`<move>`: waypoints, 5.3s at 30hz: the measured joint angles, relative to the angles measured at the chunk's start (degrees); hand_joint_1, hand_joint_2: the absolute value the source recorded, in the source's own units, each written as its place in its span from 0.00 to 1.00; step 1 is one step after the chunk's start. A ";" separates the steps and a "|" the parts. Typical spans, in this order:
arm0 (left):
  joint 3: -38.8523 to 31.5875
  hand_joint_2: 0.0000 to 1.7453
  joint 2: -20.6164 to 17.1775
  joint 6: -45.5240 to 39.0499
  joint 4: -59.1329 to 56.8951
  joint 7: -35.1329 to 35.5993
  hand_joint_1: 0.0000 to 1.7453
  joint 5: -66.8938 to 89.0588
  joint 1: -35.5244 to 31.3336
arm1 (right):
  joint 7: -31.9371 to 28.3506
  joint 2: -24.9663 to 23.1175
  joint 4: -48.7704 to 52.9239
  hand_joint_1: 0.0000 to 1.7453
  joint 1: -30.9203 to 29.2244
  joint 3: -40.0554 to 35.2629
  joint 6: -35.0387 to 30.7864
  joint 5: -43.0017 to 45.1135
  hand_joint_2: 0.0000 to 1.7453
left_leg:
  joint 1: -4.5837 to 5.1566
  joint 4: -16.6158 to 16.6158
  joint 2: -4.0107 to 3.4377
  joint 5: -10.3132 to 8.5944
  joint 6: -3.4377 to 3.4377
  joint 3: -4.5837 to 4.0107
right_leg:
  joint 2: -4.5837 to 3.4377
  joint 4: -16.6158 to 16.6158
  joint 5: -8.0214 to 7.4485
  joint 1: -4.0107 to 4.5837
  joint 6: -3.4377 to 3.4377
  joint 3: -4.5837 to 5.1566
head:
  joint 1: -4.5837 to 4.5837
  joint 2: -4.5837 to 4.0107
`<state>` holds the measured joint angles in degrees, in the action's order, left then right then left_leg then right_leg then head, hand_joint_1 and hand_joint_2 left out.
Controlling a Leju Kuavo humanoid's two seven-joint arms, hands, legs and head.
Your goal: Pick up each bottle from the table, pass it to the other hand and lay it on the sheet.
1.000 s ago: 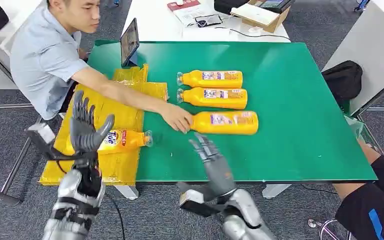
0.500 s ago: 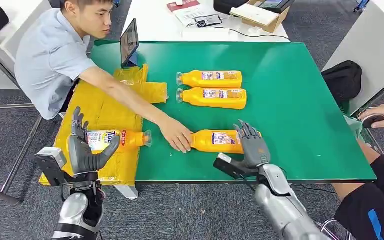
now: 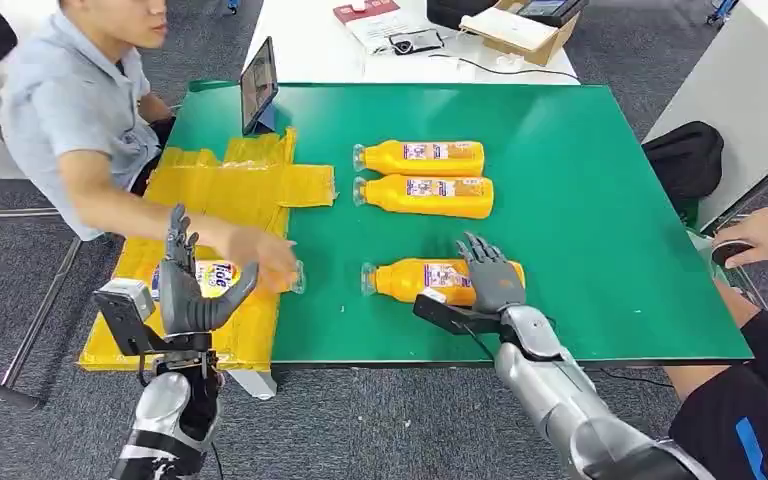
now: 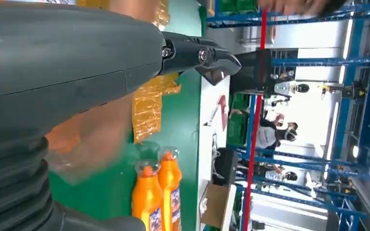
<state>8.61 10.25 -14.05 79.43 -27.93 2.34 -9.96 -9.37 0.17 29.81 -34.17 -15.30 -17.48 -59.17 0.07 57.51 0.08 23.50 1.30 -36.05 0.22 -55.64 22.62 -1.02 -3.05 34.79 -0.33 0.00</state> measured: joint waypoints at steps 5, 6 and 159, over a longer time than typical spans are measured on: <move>-0.04 1.00 -0.04 0.79 -1.20 0.72 0.00 0.09 -0.30 | 9.91 -0.70 -4.41 1.00 -5.11 -3.14 11.94 -4.28 1.00 | -0.01 0.00 -0.05 0.01 0.00 0.34 | -0.01 0.02 0.02 0.01 0.02 -0.28 | 0.00 0.00; -0.09 1.00 -0.04 0.98 -1.40 0.79 0.00 0.15 -0.35 | 11.04 -0.72 -4.98 1.00 -5.97 -3.56 13.64 -4.54 1.00 | -0.01 0.00 -0.02 0.01 0.00 0.37 | 0.01 0.02 0.03 0.00 0.03 -0.31 | -0.02 0.00; -2.21 1.00 -7.71 18.49 -57.84 5.63 0.00 31.96 -32.79 | -30.67 -11.74 39.46 0.00 21.63 -18.40 -17.36 47.61 0.00 | -0.15 -0.05 0.18 -0.02 -0.18 0.52 | 0.15 -0.03 0.12 0.10 0.15 -0.60 | 0.02 0.00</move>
<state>6.41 2.54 4.44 21.59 -22.31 34.30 -42.74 -40.04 -11.56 69.26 -12.54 -33.70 -34.84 -11.56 -0.07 57.46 0.26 23.48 1.12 -35.53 0.36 -55.66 22.74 -0.93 -2.90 34.19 -0.31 0.00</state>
